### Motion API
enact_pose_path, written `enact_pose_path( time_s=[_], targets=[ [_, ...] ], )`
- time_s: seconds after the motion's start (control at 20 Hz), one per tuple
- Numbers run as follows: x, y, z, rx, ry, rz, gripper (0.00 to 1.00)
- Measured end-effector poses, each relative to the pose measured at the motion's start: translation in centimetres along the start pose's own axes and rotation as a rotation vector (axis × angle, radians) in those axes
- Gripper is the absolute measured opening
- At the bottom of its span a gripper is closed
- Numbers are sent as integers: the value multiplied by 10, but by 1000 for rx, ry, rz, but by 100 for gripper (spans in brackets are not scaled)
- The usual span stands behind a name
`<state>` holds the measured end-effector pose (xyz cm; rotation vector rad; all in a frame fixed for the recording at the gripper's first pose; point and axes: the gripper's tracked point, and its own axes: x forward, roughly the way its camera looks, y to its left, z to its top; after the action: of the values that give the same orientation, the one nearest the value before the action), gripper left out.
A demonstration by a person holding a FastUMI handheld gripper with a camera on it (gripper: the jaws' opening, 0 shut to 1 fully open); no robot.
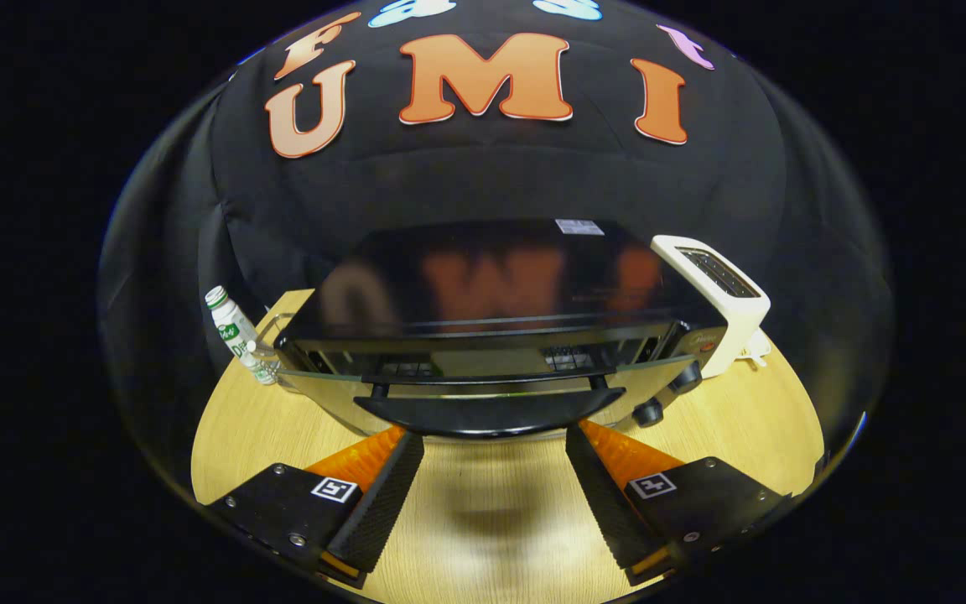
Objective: Open the toaster oven, put the food inside, and close the toaster oven door.
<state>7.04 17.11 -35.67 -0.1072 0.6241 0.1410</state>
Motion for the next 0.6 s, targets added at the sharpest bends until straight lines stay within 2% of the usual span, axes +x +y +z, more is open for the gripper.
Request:
enact_pose_path(
  time_s=[0.15,0.35,0.6],
  targets=[
    [-7,-3,4,8,-4,8,100],
    [-27,-32,20,12,-34,-10,100],
    [-71,-93,75,18,-138,-18,100]
  ],
)
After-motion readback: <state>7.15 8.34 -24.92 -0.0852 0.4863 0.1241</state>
